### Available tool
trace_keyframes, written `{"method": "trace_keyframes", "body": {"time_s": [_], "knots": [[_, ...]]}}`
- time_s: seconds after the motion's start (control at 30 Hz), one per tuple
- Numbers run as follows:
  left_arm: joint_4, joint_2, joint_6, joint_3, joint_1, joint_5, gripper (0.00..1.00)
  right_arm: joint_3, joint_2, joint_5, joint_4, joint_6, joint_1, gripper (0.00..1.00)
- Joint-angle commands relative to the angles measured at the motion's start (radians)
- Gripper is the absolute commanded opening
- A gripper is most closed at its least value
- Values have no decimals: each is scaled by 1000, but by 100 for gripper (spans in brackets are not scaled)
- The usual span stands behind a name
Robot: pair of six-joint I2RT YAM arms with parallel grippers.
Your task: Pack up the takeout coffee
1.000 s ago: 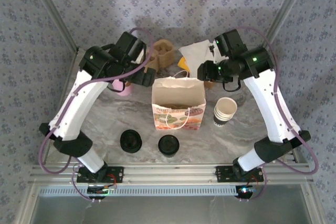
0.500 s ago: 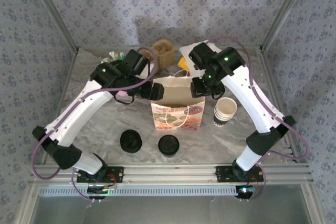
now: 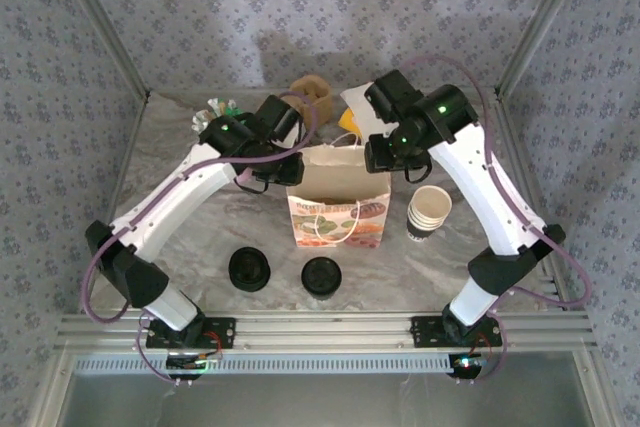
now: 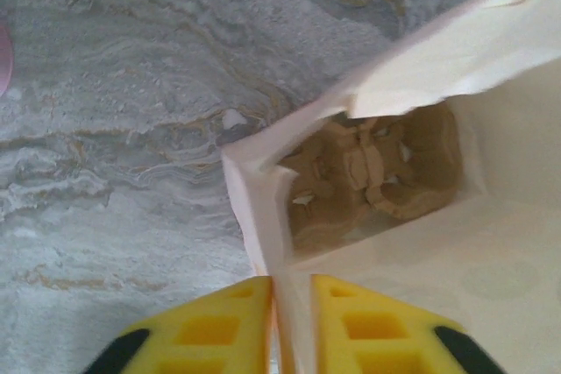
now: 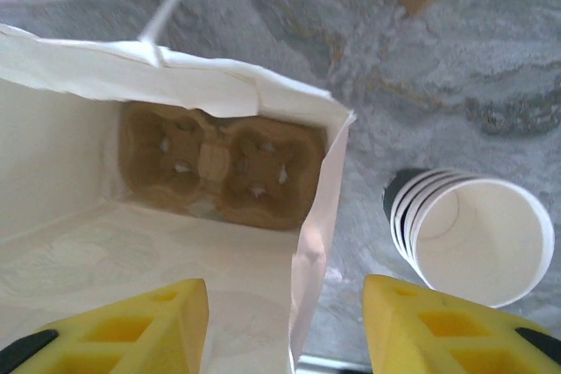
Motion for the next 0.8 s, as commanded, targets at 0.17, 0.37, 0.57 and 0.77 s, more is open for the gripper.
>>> {"method": "trace_keyframes", "body": {"time_s": [0.17, 0.37, 0.57, 0.77], "knots": [[-48, 33, -74, 134, 7, -184, 3, 34, -90, -66, 122, -56, -67, 51], [-96, -10, -159, 91, 63, -244, 1, 36, -105, -132, 125, -83, -103, 51], [-103, -98, -262, -19, 151, -225, 1, 10, -108, -175, 122, -110, -106, 51], [-88, -162, -307, -92, 198, -171, 5, -23, -114, -216, 126, -153, -91, 51]]}}
